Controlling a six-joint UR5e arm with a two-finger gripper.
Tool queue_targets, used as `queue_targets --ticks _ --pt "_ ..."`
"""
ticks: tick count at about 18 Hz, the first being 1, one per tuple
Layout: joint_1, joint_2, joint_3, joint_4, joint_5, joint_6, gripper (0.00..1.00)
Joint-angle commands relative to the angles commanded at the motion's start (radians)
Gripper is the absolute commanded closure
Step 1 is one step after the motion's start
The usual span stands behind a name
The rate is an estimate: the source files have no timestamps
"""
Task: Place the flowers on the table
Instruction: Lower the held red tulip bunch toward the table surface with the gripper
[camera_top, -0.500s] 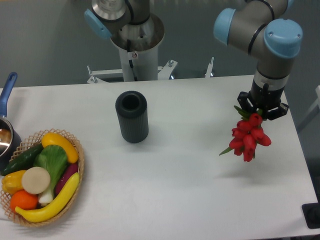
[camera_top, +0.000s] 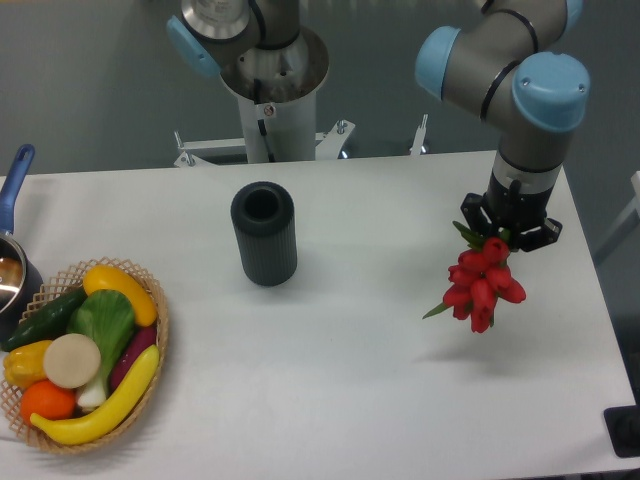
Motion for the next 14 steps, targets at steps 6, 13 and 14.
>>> queue_targets --ticks 6,13,14 --pt "-0.029 -0.058 -0.012 0.095 -0.008 -0.041 0.81" --pt "-0.034 -0.097 -0.014 0.095 -0.074 -0.038 0.75" --pt "-0.034 -0.106 -0.012 0.095 -0.075 -0.04 0.74"
